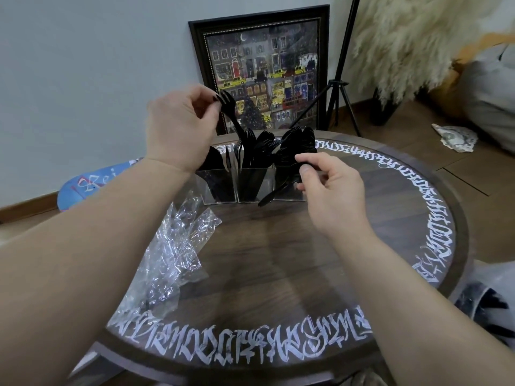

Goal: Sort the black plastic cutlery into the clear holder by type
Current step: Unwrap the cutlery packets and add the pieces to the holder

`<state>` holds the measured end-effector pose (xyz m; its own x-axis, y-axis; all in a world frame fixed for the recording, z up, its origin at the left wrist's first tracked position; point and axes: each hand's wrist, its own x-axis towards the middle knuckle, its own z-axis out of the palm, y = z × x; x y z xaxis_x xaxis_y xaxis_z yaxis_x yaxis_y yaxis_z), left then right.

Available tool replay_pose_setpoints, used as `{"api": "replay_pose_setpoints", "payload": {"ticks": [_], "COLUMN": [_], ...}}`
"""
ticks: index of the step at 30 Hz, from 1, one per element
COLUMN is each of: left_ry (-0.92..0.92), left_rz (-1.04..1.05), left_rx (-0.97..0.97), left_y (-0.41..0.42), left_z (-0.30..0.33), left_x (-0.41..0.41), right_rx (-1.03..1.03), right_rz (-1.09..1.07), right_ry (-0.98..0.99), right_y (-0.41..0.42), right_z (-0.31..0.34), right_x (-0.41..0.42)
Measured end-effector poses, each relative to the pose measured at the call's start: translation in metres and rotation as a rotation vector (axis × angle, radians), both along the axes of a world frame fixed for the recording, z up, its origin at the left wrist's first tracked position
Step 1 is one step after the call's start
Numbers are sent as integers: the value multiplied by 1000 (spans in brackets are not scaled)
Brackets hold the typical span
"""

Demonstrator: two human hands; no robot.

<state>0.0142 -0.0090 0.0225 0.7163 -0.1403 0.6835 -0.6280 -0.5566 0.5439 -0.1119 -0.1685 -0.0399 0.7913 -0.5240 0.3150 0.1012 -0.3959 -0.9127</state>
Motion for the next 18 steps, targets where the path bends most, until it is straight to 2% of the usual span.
{"api": "replay_pose_setpoints", "payload": {"ticks": [7,11,15,18], "left_ry": [-66,10,-44,-46], "left_rz": [25,84,86,128], "left_rx": [170,360,637,759], "left_y": [-3,-8,-8,-8], "left_z": [-2,-17,-33,-44], "left_x": [-3,-1,-1,-2], "right_rx": [3,-20,-114,-229], "right_rz": [11,5,-18,-42], "right_ry": [12,16,16,14], "right_y": [1,-2,-7,-12], "right_z": [-2,-3,-4,-6], "right_x": [1,1,1,0]}}
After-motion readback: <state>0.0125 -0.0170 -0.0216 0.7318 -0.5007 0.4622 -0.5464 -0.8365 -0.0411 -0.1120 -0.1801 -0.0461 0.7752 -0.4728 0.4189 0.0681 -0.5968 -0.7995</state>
